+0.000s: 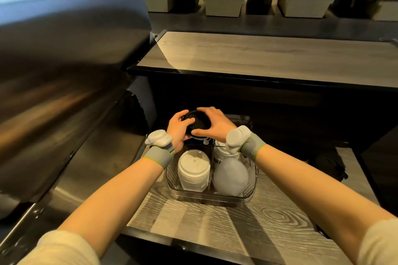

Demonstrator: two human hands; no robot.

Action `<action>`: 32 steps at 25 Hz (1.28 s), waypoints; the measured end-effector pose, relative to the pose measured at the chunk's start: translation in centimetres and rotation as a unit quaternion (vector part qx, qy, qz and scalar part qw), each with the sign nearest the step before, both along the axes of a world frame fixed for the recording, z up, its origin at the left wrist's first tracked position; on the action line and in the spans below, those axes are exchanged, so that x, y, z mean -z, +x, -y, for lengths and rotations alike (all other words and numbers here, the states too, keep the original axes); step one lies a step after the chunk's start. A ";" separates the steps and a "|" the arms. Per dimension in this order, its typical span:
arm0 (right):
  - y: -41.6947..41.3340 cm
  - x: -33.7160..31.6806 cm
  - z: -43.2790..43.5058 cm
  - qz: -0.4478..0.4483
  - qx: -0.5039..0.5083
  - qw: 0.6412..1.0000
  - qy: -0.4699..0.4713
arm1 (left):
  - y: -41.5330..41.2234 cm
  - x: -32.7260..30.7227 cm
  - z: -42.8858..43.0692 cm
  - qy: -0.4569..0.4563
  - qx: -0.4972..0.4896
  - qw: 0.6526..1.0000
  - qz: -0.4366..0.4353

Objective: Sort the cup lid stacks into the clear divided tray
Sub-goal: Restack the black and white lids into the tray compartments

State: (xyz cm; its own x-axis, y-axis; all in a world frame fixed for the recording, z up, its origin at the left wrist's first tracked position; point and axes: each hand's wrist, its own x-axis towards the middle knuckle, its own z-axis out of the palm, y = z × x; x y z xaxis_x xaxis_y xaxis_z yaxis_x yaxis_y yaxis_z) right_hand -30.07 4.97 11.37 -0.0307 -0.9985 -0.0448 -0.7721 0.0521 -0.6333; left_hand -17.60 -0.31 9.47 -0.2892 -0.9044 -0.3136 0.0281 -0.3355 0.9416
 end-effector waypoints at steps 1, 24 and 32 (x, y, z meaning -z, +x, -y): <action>0.1 0.0 0.3 -0.006 0.014 1.000 -0.002 | 0.2 -0.2 -0.1 0.002 0.004 1.000 -0.010; 1.7 5.1 4.4 -0.261 0.014 0.958 0.115 | 6.0 -1.0 4.4 0.017 -0.082 0.996 0.001; 1.4 0.8 2.1 0.042 0.045 0.998 -0.022 | 2.9 -1.1 2.3 0.005 0.020 1.000 0.022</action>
